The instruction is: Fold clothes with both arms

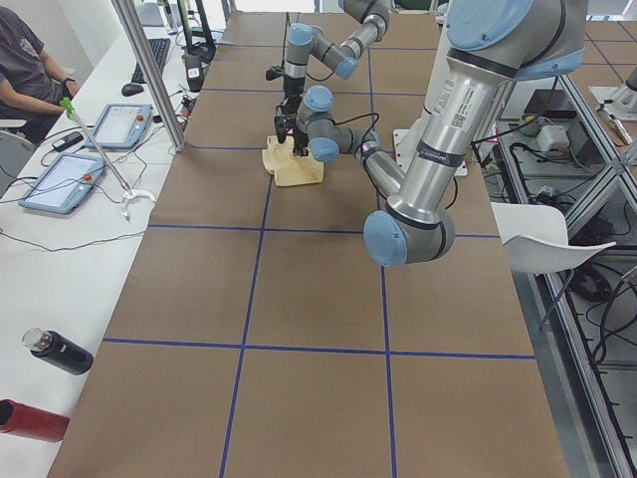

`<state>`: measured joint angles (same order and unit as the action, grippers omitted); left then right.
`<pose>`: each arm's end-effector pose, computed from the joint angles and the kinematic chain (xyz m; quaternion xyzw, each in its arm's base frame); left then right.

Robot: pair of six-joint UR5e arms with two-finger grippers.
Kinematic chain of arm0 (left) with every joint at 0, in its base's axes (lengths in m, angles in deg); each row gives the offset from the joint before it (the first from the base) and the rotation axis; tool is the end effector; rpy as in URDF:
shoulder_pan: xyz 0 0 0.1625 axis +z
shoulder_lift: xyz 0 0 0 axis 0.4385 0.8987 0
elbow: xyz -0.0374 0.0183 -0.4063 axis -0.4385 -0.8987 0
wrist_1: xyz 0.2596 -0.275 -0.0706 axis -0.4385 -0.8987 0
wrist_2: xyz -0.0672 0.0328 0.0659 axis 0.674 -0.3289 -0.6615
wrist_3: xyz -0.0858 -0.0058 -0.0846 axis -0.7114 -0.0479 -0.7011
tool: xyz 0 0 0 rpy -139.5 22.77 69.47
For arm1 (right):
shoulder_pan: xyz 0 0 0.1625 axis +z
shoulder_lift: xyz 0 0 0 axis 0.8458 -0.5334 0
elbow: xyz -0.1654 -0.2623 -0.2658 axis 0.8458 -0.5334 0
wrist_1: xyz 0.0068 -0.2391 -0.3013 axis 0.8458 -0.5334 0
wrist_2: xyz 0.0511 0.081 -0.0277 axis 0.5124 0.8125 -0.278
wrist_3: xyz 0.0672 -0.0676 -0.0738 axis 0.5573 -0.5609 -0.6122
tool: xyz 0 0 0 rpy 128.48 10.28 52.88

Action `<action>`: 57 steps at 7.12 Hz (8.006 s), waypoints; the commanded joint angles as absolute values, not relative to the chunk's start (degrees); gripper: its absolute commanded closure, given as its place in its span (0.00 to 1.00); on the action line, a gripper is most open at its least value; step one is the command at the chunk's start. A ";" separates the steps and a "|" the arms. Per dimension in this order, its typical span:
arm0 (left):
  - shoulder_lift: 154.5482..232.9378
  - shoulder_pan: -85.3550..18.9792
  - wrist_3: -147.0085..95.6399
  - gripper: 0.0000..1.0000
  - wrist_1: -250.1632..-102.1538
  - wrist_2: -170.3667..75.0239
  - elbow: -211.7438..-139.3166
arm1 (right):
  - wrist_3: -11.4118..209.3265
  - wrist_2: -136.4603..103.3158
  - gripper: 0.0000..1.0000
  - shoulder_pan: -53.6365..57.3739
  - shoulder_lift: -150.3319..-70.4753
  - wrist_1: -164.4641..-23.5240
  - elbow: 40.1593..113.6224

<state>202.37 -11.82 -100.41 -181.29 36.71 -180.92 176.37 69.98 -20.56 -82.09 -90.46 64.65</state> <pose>0.4416 -0.4697 0.2738 0.0676 0.5475 -0.1941 0.8111 -0.5298 -0.5188 0.1861 -0.0113 -0.4860 0.2310 0.8428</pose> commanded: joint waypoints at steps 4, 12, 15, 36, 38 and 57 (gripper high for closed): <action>204.12 -14.51 -97.35 1.00 -186.09 36.79 -172.02 | 175.62 69.48 1.00 -18.30 -75.49 -80.28 47.72; 204.82 -14.68 -97.53 0.00 -189.17 36.79 -170.25 | 175.71 69.57 0.01 -18.65 -74.61 -80.26 47.53; 202.99 -21.61 -94.56 0.00 -188.73 43.53 -170.25 | 174.83 70.88 0.00 -16.19 -74.52 -80.35 47.96; 193.84 -31.90 -81.36 0.00 -188.55 47.85 -172.98 | 140.90 54.05 0.01 -22.19 -61.59 -79.28 32.03; 191.23 -34.53 -73.14 0.00 -188.73 50.67 -174.55 | 140.64 62.58 0.00 -17.79 -69.38 -88.93 45.62; 180.21 -57.84 -8.06 0.00 -160.77 51.73 -180.68 | 82.18 84.78 0.00 24.14 -121.27 -112.35 79.06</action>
<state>180.10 -56.62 -11.85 -169.91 51.81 -177.84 91.67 85.22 21.65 -120.15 -103.62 76.09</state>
